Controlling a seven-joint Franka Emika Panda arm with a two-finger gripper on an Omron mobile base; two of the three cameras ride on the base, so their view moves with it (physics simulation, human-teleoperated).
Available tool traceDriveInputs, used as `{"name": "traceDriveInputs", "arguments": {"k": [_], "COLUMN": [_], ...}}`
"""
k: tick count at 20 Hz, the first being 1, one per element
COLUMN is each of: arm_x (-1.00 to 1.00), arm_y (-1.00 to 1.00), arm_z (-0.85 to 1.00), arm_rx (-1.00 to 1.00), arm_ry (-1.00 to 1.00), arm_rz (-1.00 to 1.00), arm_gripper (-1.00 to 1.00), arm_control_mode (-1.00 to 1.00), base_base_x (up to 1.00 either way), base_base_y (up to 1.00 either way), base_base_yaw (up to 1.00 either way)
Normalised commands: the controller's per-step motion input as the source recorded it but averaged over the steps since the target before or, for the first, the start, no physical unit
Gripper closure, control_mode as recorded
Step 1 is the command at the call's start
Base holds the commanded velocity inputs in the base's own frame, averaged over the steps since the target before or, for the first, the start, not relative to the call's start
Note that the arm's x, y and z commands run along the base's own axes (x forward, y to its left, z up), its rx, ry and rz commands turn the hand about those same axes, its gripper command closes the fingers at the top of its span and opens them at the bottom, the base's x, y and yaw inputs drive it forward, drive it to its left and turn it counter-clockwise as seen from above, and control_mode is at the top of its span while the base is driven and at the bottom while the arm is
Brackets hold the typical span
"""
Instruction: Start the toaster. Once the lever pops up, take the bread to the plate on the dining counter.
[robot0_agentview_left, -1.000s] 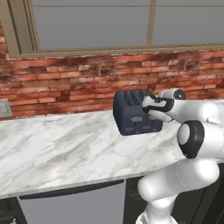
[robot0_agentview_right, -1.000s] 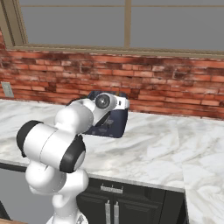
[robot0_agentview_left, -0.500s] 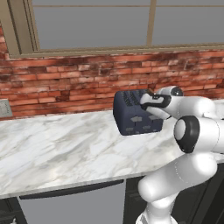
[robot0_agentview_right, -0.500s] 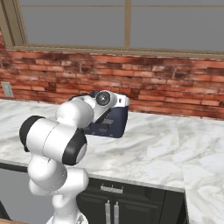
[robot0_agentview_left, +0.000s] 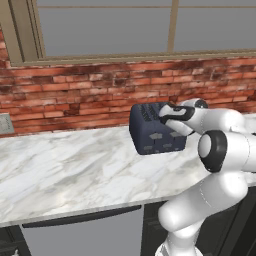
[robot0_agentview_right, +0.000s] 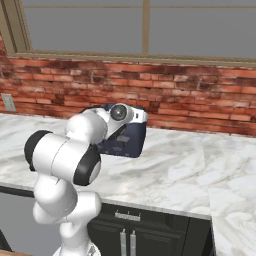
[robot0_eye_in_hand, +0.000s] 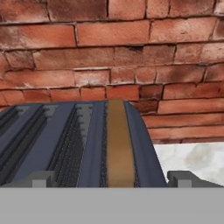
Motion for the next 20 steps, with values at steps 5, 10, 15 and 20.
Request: {"name": "traceDriveInputs", "arguments": {"k": [5,10,15,20], "arm_x": [0.16,0.12,0.05,0.00], "arm_y": [0.00,0.00,-0.06,0.00], "arm_z": [-0.02,0.00,0.00,0.00], "arm_rx": [0.03,0.01,0.01,0.00], "arm_ry": [0.00,0.00,0.00,0.00], "arm_rz": [0.00,0.00,0.00,0.00], "arm_gripper": [-1.00,-1.00,-1.00,-1.00], "arm_control_mode": [-1.00,-1.00,-1.00,-1.00], "base_base_x": [0.00,0.00,0.00,0.00], "base_base_y": [0.00,0.00,0.00,0.00], "base_base_yaw": [0.00,0.00,0.00,0.00]}}
